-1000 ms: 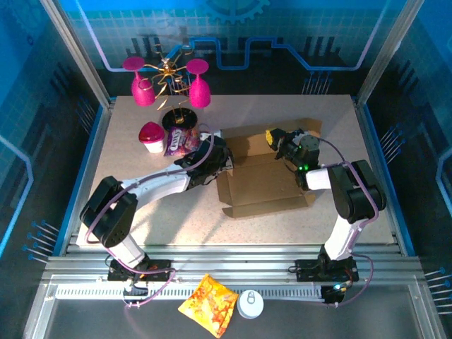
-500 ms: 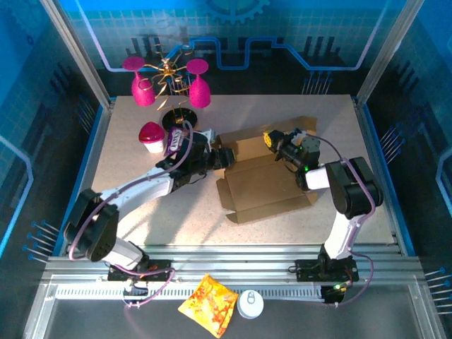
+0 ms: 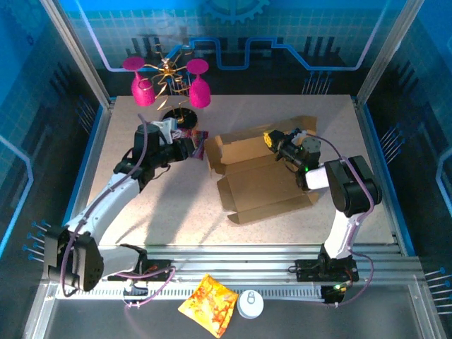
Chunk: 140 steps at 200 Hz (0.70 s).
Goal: Fold the paper box
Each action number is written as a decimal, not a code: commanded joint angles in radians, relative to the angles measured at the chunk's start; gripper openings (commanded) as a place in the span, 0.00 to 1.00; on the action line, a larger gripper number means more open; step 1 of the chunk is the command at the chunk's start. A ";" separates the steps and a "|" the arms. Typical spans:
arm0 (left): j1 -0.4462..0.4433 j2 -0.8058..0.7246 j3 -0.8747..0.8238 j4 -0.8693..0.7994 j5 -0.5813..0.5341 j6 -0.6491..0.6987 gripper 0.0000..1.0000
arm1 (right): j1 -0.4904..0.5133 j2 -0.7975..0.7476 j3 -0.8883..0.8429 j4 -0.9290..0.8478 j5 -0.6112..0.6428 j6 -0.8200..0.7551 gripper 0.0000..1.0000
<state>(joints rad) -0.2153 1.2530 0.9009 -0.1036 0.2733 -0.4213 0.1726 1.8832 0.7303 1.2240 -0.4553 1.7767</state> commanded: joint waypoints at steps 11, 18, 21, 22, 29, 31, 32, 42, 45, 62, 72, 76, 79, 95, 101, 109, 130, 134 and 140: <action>0.004 0.171 0.024 -0.065 -0.029 0.218 0.19 | -0.015 0.031 0.017 -0.008 -0.023 -0.009 0.00; 0.003 0.203 0.020 -0.034 -0.029 0.231 0.20 | -0.015 0.031 0.019 -0.008 -0.028 -0.012 0.00; 0.002 0.213 0.017 -0.017 -0.030 0.235 0.20 | -0.015 0.032 0.018 -0.008 -0.031 -0.014 0.00; 0.003 0.218 0.015 -0.011 -0.030 0.235 0.20 | -0.015 0.032 0.019 -0.008 -0.032 -0.015 0.00; 0.001 0.241 0.006 0.034 -0.024 0.239 0.22 | -0.014 0.033 0.021 -0.007 -0.041 -0.021 0.00; 0.001 0.247 0.003 0.047 -0.020 0.238 0.23 | -0.015 0.033 0.022 -0.008 -0.043 -0.024 0.00; 0.000 0.250 0.003 0.054 -0.020 0.238 0.23 | -0.015 0.034 0.022 -0.008 -0.045 -0.024 0.00; -0.003 0.279 0.000 0.100 -0.008 0.243 0.25 | -0.015 0.036 0.026 -0.008 -0.061 -0.036 0.00; -0.006 0.287 0.002 0.109 -0.007 0.248 0.26 | -0.015 0.037 0.026 -0.007 -0.067 -0.037 0.00; -0.025 0.319 0.001 0.160 0.014 0.269 0.30 | -0.015 0.045 0.015 0.015 -0.082 -0.036 0.00; -0.042 0.329 -0.001 0.182 0.017 0.288 0.33 | -0.018 0.048 0.008 0.028 -0.090 -0.032 0.00; -0.047 0.331 -0.003 0.187 0.022 0.295 0.34 | -0.019 0.048 0.004 0.030 -0.092 -0.030 0.00; -0.052 0.334 -0.004 0.192 0.026 0.298 0.34 | -0.021 0.048 0.002 0.032 -0.092 -0.028 0.00; -0.072 0.337 -0.011 0.210 0.055 0.315 0.36 | -0.024 0.047 -0.005 0.037 -0.095 -0.027 0.00; -0.080 0.332 -0.018 0.215 0.062 0.322 0.37 | -0.027 0.045 -0.006 0.034 -0.094 -0.028 0.00; -0.091 0.325 -0.023 0.217 0.066 0.331 0.37 | -0.027 0.044 -0.004 0.030 -0.096 -0.031 0.00; -0.121 0.306 -0.050 0.226 0.060 0.334 0.38 | -0.028 0.047 0.013 0.026 -0.102 -0.027 0.00; -0.124 0.305 -0.053 0.228 0.057 0.332 0.38 | -0.028 0.048 0.015 0.025 -0.103 -0.026 0.00; -0.131 0.302 -0.059 0.233 0.053 0.330 0.39 | -0.027 0.047 0.018 0.024 -0.103 -0.025 0.00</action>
<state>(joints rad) -0.3187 1.5822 0.8742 0.0826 0.2981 -0.1268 0.1501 1.9068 0.7437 1.2510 -0.5247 1.7679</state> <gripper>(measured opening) 0.382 0.052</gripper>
